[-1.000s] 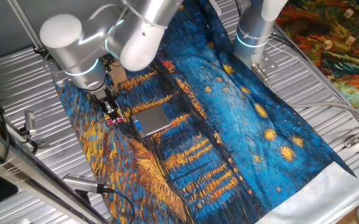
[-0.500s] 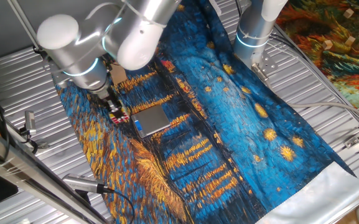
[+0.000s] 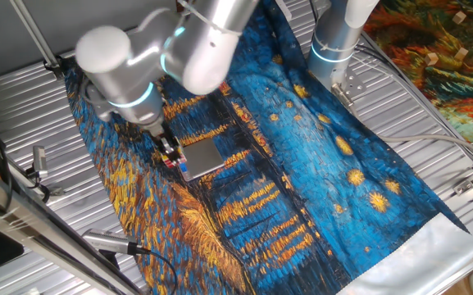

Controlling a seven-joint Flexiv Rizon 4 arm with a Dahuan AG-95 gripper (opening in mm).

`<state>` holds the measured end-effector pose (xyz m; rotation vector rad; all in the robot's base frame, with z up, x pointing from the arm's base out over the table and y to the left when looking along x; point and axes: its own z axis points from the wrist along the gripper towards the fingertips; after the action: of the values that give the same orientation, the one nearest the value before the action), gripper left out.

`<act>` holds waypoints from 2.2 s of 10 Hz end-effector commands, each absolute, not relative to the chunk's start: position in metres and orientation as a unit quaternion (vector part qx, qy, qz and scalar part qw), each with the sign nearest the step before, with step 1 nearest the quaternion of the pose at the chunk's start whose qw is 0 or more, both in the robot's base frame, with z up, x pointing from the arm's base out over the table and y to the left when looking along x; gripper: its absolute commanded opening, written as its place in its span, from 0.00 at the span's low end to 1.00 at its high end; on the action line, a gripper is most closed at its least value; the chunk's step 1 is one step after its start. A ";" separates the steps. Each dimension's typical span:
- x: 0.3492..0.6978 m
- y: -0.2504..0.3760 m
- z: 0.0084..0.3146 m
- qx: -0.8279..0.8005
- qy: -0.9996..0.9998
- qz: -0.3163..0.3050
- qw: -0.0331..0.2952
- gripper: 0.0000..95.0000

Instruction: Place the block on the scale

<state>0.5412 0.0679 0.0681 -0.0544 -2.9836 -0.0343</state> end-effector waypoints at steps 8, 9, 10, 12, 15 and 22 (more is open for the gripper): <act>0.495 0.074 0.065 -0.013 -0.996 -0.025 0.080 0.00; 0.493 0.074 0.064 -0.012 -0.996 -0.025 0.080 0.00; 0.491 0.075 0.064 -0.011 -0.996 -0.025 0.079 0.00; 0.491 0.075 0.064 -0.013 -0.997 -0.023 0.079 0.00; 0.491 0.076 0.063 -0.014 -0.997 -0.023 0.078 0.00; 0.495 0.084 0.053 -0.020 -0.997 -0.020 0.074 0.00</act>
<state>0.4943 0.0838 0.0524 -0.0594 -2.9906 -0.0632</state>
